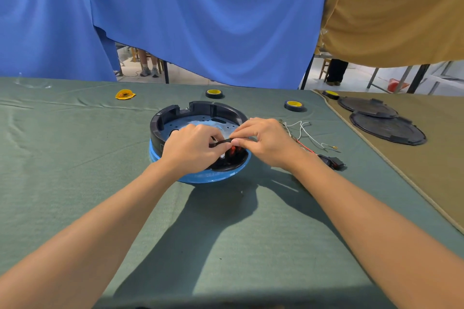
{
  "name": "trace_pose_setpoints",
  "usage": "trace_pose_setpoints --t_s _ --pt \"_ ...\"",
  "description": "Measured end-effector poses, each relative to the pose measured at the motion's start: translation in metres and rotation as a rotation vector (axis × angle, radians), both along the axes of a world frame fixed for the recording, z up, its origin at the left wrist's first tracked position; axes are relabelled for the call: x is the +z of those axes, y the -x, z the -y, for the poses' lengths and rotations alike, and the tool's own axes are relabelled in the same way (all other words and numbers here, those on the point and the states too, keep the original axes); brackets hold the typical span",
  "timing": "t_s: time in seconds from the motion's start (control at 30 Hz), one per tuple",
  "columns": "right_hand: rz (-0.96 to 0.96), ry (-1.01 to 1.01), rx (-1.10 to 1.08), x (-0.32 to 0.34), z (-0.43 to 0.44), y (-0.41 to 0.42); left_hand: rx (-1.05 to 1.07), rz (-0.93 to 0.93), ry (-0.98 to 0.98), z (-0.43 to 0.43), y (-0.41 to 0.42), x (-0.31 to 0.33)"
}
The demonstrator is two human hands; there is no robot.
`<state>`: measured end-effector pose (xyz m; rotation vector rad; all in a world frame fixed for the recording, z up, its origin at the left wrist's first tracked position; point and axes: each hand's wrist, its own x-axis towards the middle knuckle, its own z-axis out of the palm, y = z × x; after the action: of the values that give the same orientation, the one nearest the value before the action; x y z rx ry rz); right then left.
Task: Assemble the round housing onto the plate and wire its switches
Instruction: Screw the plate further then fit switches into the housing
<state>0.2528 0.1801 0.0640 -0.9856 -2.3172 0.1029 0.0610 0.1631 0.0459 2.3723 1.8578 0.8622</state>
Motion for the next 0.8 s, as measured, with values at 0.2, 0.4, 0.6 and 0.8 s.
trace_pose_setpoints --t_s 0.2,0.4,0.6,0.8 --pt "0.012 0.089 0.009 0.004 0.001 0.001 -0.031 0.008 0.052 0.000 0.009 0.003" --pt "-0.032 0.142 0.021 0.000 0.000 0.003 -0.062 0.021 0.088 -0.002 0.015 0.007" --pt "-0.138 0.038 -0.054 -0.011 0.000 0.007 -0.021 -0.010 -0.026 -0.002 0.009 -0.001" --pt "-0.107 0.046 -0.075 -0.010 0.003 0.009 -0.012 -0.115 -0.105 -0.004 0.005 -0.009"
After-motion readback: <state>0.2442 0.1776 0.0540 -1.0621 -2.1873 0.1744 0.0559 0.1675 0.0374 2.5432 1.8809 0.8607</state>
